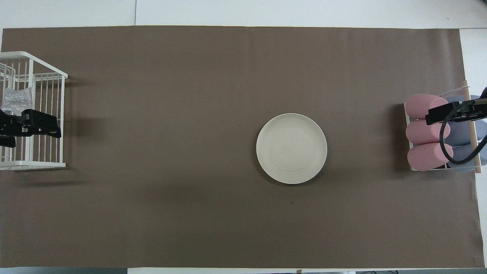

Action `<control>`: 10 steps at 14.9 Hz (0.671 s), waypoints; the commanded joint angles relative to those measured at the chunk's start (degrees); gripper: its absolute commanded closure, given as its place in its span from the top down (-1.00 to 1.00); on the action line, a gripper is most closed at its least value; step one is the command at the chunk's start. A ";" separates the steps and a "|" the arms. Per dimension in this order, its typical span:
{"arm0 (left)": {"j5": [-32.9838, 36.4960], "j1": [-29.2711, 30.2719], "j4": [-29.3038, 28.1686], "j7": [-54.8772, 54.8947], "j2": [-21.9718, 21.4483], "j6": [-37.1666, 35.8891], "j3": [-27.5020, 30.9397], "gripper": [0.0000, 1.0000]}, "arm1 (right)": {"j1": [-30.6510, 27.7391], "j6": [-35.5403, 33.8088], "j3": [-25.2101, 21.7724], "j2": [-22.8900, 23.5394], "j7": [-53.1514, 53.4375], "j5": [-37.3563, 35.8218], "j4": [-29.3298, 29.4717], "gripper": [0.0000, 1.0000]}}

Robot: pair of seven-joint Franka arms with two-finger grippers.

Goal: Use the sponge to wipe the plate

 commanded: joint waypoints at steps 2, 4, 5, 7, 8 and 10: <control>-2.64 0.53 -3.43 1.87 0.44 4.12 -0.37 1.00 | -0.38 -0.35 0.20 0.50 -0.83 -0.83 0.87 1.00; -2.64 0.79 -2.30 1.52 2.71 4.40 -0.98 1.00 | -0.38 -0.27 0.20 0.50 -0.83 -0.83 0.87 1.00; -2.47 0.88 -1.86 1.52 3.33 3.87 -1.16 1.00 | -0.38 -0.27 0.20 0.50 -0.75 -0.83 0.87 1.00; -1.77 0.53 -1.24 1.52 3.26 3.26 -0.99 1.00 | -0.12 -0.27 0.20 0.50 -0.22 -0.83 0.87 1.00; -1.59 0.53 -1.41 1.52 3.08 2.99 -0.99 1.00 | 0.06 -0.18 0.20 0.50 0.39 -0.83 0.95 1.00; -1.85 1.06 -1.15 1.35 3.08 3.08 -1.07 1.00 | 0.15 0.08 0.37 0.58 1.36 -0.75 1.04 1.00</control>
